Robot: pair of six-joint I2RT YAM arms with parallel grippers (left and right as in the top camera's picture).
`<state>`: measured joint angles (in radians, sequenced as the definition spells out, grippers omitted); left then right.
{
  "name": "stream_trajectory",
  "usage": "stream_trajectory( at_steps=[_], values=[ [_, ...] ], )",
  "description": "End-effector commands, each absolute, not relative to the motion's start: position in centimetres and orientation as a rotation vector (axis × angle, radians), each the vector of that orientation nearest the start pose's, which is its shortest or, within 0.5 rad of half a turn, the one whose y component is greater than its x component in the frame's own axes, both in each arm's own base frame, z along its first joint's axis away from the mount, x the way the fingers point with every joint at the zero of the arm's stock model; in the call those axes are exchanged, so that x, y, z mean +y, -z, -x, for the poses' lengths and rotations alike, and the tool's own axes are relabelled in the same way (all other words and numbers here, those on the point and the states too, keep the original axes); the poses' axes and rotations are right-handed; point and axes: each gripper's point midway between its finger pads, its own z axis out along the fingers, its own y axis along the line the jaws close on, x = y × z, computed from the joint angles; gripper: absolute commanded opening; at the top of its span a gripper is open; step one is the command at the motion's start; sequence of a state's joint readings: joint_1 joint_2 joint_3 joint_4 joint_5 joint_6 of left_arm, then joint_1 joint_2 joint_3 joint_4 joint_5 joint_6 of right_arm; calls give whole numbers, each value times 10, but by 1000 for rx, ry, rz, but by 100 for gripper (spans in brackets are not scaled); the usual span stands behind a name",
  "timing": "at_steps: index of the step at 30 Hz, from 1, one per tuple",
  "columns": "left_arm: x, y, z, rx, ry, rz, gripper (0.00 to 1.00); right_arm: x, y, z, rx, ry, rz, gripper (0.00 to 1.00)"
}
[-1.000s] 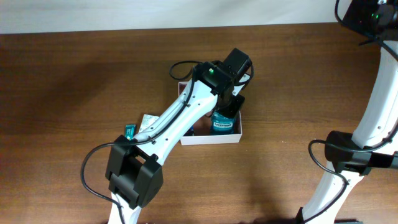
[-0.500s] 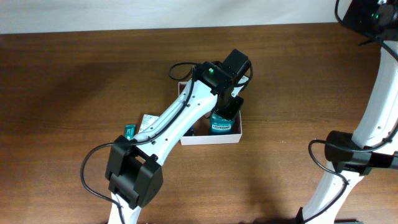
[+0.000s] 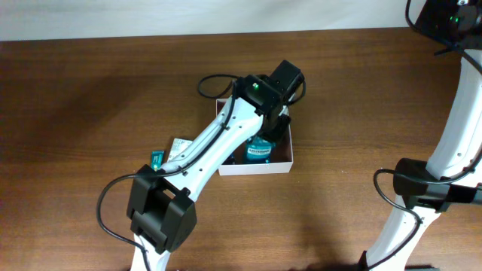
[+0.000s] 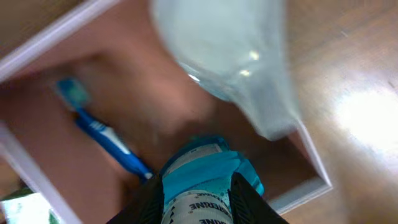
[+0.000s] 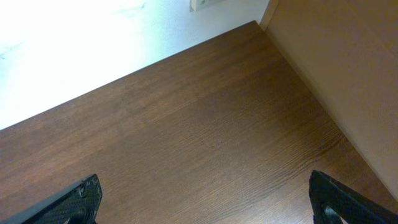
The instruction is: Pack container
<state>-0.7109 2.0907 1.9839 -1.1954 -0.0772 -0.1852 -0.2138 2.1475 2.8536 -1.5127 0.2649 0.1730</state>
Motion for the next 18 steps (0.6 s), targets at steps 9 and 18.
stream_trajectory(
  at_steps=[9, 18],
  values=[
    [-264, -183, -404, 2650, 63, -417, 5, -147, -372, -454, 2278, 344, -584, 98],
    [-260, -186, -404, 2625, 34, -549, 0, -147, -372, -454, 2278, 344, -584, 98]
  ],
)
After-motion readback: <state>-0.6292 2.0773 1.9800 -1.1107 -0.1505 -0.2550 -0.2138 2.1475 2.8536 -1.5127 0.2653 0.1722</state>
